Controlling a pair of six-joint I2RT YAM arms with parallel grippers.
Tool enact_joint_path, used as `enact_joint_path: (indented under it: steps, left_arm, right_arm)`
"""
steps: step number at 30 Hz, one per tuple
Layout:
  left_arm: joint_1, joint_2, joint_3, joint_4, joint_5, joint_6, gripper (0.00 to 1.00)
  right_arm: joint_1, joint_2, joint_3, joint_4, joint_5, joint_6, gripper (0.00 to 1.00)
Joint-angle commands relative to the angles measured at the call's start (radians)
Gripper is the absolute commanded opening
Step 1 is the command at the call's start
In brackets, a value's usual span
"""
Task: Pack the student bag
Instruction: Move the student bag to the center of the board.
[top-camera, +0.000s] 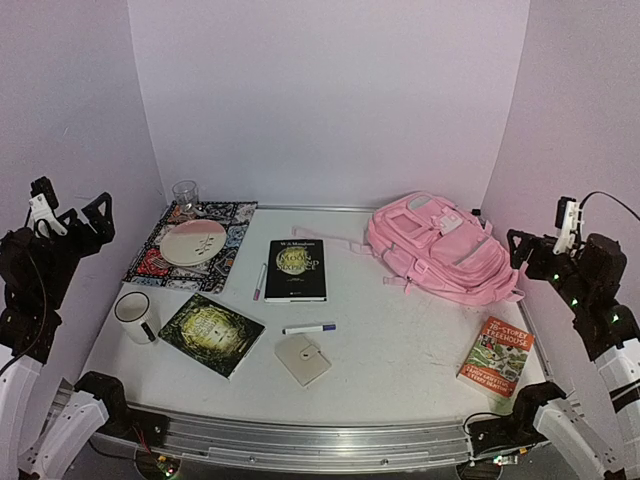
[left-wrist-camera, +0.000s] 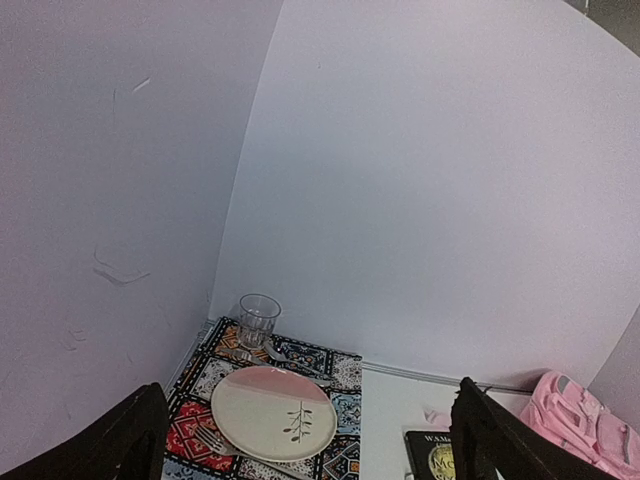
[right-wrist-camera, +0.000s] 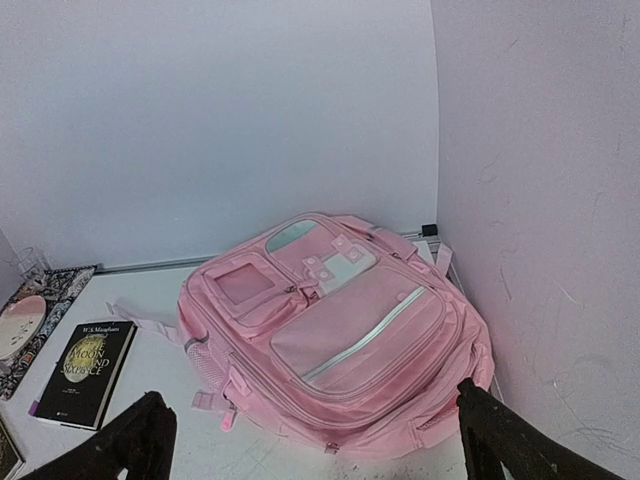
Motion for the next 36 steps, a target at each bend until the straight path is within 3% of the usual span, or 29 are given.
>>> enact_joint_path:
  steps: [1, 10, 18, 28, 36]
  left_arm:
    - [0.006, 0.010, 0.009, 0.036, 0.035, 0.001, 0.99]
    - [0.006, 0.110, 0.029, 0.037, 0.242, -0.013, 0.99]
    - [0.006, 0.333, 0.044, 0.059, 0.395, -0.246, 1.00]
    - [0.003, 0.554, 0.020, 0.068, 0.533, -0.275, 0.99]
    - [-0.046, 0.585, -0.011, 0.067, 0.521, -0.261, 0.99]
  right_arm:
    - [-0.002, 0.029, 0.005, 0.052, -0.013, 0.000, 0.98]
    - [-0.002, 0.196, 0.037, 0.073, -0.091, -0.041, 0.98]
    - [0.003, 0.505, 0.093, 0.115, -0.123, -0.105, 0.98]
    - [0.235, 0.932, 0.289, 0.010, 0.235, -0.297, 0.98]
    - [0.324, 1.067, 0.335, -0.082, 0.433, -0.338, 0.92]
